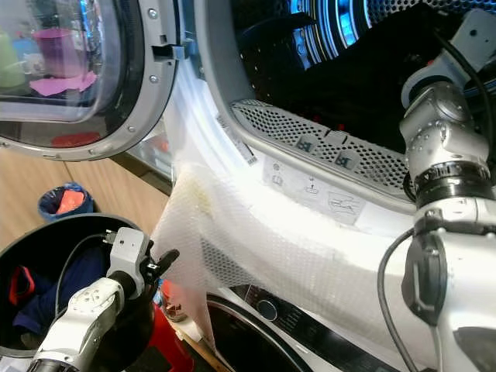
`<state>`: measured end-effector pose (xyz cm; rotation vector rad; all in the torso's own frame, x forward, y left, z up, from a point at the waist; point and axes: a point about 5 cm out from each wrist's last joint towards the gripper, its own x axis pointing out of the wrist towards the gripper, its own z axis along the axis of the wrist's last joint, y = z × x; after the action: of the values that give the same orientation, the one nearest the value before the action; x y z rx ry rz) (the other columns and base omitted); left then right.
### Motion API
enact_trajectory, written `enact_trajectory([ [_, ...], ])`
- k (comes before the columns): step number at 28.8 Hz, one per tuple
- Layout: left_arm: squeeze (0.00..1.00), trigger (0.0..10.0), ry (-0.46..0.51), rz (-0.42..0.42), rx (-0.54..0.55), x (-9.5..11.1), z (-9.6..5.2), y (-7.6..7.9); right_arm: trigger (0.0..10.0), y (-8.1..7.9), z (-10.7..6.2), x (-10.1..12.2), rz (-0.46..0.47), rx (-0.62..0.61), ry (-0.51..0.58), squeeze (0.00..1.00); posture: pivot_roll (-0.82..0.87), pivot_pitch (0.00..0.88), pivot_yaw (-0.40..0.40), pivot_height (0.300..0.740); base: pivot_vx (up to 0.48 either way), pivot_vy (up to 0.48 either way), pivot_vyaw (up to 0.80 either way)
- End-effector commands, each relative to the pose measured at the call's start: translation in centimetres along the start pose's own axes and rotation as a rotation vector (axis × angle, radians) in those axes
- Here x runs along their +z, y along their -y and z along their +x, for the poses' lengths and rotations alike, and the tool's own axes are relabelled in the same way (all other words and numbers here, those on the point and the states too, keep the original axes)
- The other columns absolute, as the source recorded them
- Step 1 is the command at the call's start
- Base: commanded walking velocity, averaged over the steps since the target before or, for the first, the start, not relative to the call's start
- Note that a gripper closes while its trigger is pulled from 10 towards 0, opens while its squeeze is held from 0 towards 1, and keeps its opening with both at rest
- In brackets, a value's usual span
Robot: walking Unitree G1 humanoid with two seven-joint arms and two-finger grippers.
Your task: Clothes washing
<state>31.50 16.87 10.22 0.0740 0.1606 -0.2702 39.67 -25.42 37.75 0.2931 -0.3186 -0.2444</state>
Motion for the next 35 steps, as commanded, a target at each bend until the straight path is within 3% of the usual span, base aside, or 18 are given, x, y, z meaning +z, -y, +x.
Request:
enact_trajectory([
  [1, 0.00, 10.0, -0.012, 0.004, -0.014, 0.0, -0.1, 0.1, 10.0, 0.8, -0.6, 0.3, 0.002, -0.005, 0.002, 1.00, 0.15, 0.045, -0.043, 0.740, 0.000, 0.000, 0.00],
  [4, 0.00, 10.0, -0.013, 0.003, -0.030, 0.1, -0.1, 0.2, 10.0, 0.5, -2.1, 0.2, -0.116, 0.069, -0.003, 1.00, 0.14, 0.042, -0.044, 0.740, 0.000, 0.000, 0.00],
  [8, 0.00, 10.0, -0.016, 0.004, -0.036, 0.1, -0.1, 0.2, 10.0, 1.0, -2.7, 0.5, -0.211, 0.064, 0.020, 1.00, 0.14, 0.038, -0.041, 0.740, 0.000, 0.000, 0.00],
  [9, 0.00, 10.0, -0.013, 0.003, -0.042, 0.2, 0.1, 0.3, 10.0, 2.0, -2.4, 2.1, -0.212, 0.025, 0.077, 1.00, 0.13, 0.033, -0.031, 0.740, 0.000, 0.000, 0.00],
  [12, 0.00, 10.0, 0.000, -0.005, -0.032, 0.5, 0.3, 0.2, 10.0, 2.5, -1.9, 4.1, -0.182, -0.014, 0.153, 1.00, 0.13, 0.029, -0.026, 0.740, 0.000, 0.000, 0.00],
  [14, 0.00, 10.0, 0.007, -0.007, -0.027, 0.8, 0.5, 0.1, 10.0, 3.0, -1.5, 7.1, -0.180, -0.085, 0.296, 1.00, 0.12, 0.027, -0.026, 0.740, 0.000, 0.000, 0.00],
  [17, 0.00, 10.0, 0.008, -0.007, -0.027, 0.9, 0.5, 0.0, 10.0, 2.7, -1.5, 7.7, -0.174, -0.081, 0.321, 1.00, 0.13, 0.025, -0.032, 0.740, 0.000, 0.000, 0.00],
  [18, 0.00, 10.0, 0.003, -0.015, -0.035, 0.9, 0.4, 0.2, 10.0, 0.7, -1.4, 3.5, -0.206, 0.023, 0.126, 1.00, 0.14, 0.040, -0.038, 0.740, 0.000, 0.000, 0.00],
  [20, 0.00, 10.0, -0.006, -0.018, -0.053, 0.7, 0.3, 0.5, 10.0, -0.3, -1.8, -0.9, -0.201, 0.088, -0.057, 1.00, 0.14, 0.045, -0.039, 0.740, 0.000, 0.000, 0.00],
  [24, 0.00, 10.0, -0.011, -0.015, -0.067, 0.7, 0.2, 0.7, 10.0, -0.2, -1.6, -1.1, -0.174, 0.075, -0.060, 1.00, 0.14, 0.052, -0.035, 0.740, 0.000, 0.000, 0.00],
  [25, 0.00, 10.0, -0.010, -0.013, -0.074, 0.7, 0.3, 0.8, 10.0, 0.0, -1.0, 0.9, -0.163, 0.041, 0.019, 1.00, 0.13, 0.061, -0.032, 0.740, 0.000, 0.000, 0.00],
  [26, 0.00, 10.0, -0.010, -0.013, -0.074, 0.7, 0.3, 0.8, 10.0, 0.0, -1.0, 0.9, -0.163, 0.041, 0.019, 1.00, 0.13, 0.061, -0.032, 0.740, 0.000, 0.000, 0.00],
  [27, 0.00, 10.0, -0.006, -0.011, -0.073, 0.9, 0.4, 0.7, 10.0, 0.0, -0.5, 4.2, -0.167, 0.000, 0.156, 1.00, 0.13, 0.061, -0.032, 0.740, 0.000, 0.000, 0.00],
  [29, 0.00, 10.0, 0.002, -0.014, -0.063, 1.2, 0.5, 0.5, 10.0, -0.3, -0.7, 8.8, -0.162, -0.038, 0.349, 1.00, 0.13, 0.067, -0.033, 0.740, 0.000, 0.000, 0.00],
  [31, 0.00, 10.0, 0.005, -0.020, -0.054, 1.3, 0.5, 0.4, 10.0, -0.8, -1.5, 10.4, -0.196, -0.040, 0.437, 1.00, 0.12, 0.068, -0.038, 0.740, 0.000, 0.000, 0.00],
  [33, 0.00, 10.0, 0.002, -0.024, -0.063, 1.2, 0.5, 0.7, 10.0, -1.0, -1.3, 7.5, -0.237, -0.022, 0.303, 1.00, 0.13, 0.070, -0.039, 0.740, 0.000, 0.000, 0.00],
  [34, 0.00, 10.0, -0.004, -0.027, -0.074, 1.1, 0.4, 0.9, 10.0, -1.1, -1.1, 4.0, -0.202, 0.025, 0.147, 1.00, 0.12, 0.071, -0.037, 0.740, 0.000, 0.000, 0.00],
  [35, 0.00, 10.0, -0.011, -0.027, -0.084, 1.0, 0.4, 1.2, 10.0, -1.1, -1.0, 1.1, -0.187, 0.047, 0.030, 0.33, 0.13, 0.070, -0.038, 0.740, 0.000, 0.000, 0.00],
])
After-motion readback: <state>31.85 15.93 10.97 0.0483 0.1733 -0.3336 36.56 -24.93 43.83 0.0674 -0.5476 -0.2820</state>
